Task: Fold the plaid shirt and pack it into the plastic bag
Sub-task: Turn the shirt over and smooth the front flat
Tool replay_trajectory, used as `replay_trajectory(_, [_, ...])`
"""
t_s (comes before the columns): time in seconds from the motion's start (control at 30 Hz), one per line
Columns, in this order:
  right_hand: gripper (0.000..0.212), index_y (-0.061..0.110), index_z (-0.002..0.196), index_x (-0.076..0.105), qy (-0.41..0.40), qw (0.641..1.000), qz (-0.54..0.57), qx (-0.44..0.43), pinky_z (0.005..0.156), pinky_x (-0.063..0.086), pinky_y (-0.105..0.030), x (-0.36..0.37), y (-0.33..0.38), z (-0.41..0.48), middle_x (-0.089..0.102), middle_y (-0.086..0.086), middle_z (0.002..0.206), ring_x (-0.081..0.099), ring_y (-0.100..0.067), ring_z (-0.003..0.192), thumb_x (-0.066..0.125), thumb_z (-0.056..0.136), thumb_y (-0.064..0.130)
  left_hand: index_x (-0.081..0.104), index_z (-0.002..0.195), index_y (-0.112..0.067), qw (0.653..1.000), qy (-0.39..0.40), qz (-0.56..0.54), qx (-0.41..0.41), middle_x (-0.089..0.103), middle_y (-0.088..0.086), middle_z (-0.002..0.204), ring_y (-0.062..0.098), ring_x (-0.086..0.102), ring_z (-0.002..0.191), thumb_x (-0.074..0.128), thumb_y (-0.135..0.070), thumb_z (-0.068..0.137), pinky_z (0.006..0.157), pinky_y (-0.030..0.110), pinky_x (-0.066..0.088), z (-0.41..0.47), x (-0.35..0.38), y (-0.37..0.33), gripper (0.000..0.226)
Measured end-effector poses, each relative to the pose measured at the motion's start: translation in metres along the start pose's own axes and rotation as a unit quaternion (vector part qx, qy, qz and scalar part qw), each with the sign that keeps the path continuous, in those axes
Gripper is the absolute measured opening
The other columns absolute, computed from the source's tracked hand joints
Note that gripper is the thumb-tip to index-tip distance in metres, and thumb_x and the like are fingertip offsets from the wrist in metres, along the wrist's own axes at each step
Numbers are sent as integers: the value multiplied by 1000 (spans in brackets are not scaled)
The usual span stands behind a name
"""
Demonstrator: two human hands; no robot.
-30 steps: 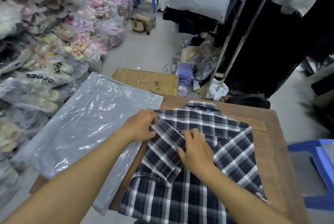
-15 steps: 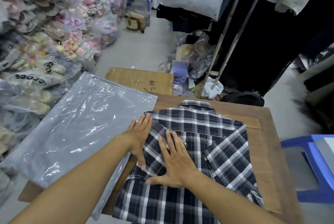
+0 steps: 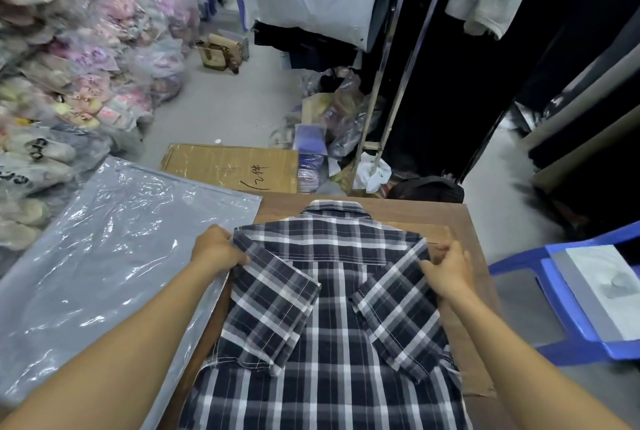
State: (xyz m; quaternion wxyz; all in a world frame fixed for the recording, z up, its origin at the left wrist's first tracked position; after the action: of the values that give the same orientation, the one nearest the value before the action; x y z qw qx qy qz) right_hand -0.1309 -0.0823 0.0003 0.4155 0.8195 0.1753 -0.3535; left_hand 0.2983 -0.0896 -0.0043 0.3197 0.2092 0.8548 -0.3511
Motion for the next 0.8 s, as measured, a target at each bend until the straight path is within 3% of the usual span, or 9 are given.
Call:
replay_trajectory(0.07, [37,15,113,46,34,999,25,33,87,48,-41,1,-6,3,57,-7,115,55,-24,100,72,87,13,55,66,-11,1000,9,-5,-9,65,11,90,28,58,83,87,-8,68,72,32,46,3,2,-1,33])
replay_trajectory(0.13, [24,11,102,54,52,997,34,49,85,50,-41,1,-8,6,62,-5,100,58,-23,92,73,87,10,62,70,-7,999,31,-17,-7,71,14,93,26,61,78,85,-9,70,69,31,46,7,4,-2,23])
replay_trajectory(0.2, [16,14,85,57,94,993,45,61,80,50,-39,1,-4,6,63,-5,89,59,-21,81,71,87,7,66,79,-5,997,70,-41,3,72,14,94,23,64,76,79,-7,78,70,31,49,8,8,-4,13])
replay_trajectory(0.27, [7,8,87,61,135,988,38,68,66,50,-34,0,2,6,66,-10,89,60,-19,75,68,88,8,66,93,-6,989,127,-72,16,72,13,99,23,67,83,71,-6,85,74,33,53,5,11,-9,10])
replay_trajectory(0.4, [20,12,74,53,142,989,24,28,40,32,-23,-16,21,24,54,-4,58,43,-15,47,67,87,6,61,112,-10,979,151,-131,34,73,9,105,22,69,93,64,-10,92,74,34,54,2,-1,-26,20])
replay_trajectory(0.5, [18,14,81,53,117,992,49,4,39,25,-23,-29,46,39,47,-6,56,37,-15,42,69,87,6,60,113,-11,974,120,-178,69,73,11,104,25,70,94,63,-9,93,82,40,57,-1,-18,-57,20])
replay_trajectory(0.6, [18,13,76,56,70,994,78,-29,41,39,-24,-48,83,53,58,-8,55,52,-15,40,69,88,9,57,113,-15,963,85,-225,121,71,11,104,25,68,92,62,-9,94,88,42,55,-3,-40,-101,21])
replay_trajectory(0.7, [10,13,83,63,27,984,166,-52,60,62,-34,-70,124,60,72,-10,76,73,-22,59,66,92,8,63,100,-18,951,24,-258,169,71,9,102,28,68,98,64,-9,93,94,45,53,1,-69,-142,11])
replay_trajectory(0.8, [13,19,87,63,-14,962,254,-97,73,64,-41,-94,159,65,71,-9,90,77,-25,71,64,94,7,64,105,-14,935,-36,-279,218,70,6,101,26,68,97,66,-14,92,93,43,54,0,-100,-180,13])
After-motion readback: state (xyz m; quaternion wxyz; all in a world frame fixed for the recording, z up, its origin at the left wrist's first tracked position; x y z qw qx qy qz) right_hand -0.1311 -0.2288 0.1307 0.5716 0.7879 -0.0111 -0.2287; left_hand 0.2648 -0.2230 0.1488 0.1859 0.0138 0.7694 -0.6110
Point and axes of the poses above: each hand's wrist, its own z-axis towards the middle knuckle, its own x-axis out of the palm, y = z × x, the point moved 7 cm from there along z, towards the middle knuckle
